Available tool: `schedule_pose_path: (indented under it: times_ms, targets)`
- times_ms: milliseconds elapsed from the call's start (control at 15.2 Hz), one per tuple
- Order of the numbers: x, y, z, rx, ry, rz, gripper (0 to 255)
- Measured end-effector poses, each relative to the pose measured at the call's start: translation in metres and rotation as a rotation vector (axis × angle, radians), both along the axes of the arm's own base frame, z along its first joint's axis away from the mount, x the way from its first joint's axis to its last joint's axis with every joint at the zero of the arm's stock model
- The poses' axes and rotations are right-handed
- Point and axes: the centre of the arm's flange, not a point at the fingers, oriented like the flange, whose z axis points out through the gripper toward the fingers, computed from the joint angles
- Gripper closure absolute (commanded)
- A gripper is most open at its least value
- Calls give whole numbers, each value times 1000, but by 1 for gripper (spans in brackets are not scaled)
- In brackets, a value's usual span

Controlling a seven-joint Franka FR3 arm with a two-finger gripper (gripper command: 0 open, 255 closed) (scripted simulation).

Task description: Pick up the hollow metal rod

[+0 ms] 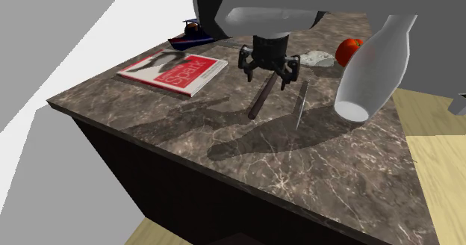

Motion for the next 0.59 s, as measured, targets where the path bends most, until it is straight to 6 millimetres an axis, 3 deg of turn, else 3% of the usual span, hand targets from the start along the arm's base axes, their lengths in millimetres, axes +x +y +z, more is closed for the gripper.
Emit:
schedule_pose_path:
  times_ms: [330,396,594]
  targets:
    - [1,0,-22,0,-1,-3,0]
    - [1,-1,-23,0,-1,-3,255]
    - [0,-1,-24,-1,-2,-3,255]
